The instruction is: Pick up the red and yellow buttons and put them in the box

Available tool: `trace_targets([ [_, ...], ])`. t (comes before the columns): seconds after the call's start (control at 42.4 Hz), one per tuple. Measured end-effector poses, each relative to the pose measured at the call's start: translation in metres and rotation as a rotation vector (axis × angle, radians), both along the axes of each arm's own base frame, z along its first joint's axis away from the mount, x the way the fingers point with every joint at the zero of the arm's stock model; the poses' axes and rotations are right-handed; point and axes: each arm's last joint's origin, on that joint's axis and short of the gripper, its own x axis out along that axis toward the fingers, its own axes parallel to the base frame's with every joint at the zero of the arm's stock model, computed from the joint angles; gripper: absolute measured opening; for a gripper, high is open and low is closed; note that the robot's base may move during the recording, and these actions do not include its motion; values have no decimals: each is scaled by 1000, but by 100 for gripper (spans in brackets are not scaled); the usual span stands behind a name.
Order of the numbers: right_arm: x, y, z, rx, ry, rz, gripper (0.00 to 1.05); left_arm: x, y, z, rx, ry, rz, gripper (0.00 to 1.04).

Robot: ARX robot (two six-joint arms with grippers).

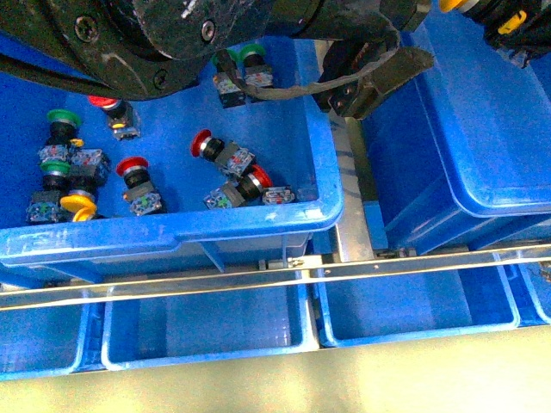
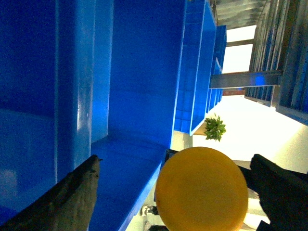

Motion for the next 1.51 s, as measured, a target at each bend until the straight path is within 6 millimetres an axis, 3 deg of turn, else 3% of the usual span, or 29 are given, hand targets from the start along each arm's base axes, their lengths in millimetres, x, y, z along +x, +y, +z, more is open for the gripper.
trace_targets([
  [0.848,-5,-3,6,22,-11,10,32,3,-3,14,-114,-1,21,97],
  [1.508,-10,6,-6,48,27,39,32,1,-4,13,-110,-21,27,97],
])
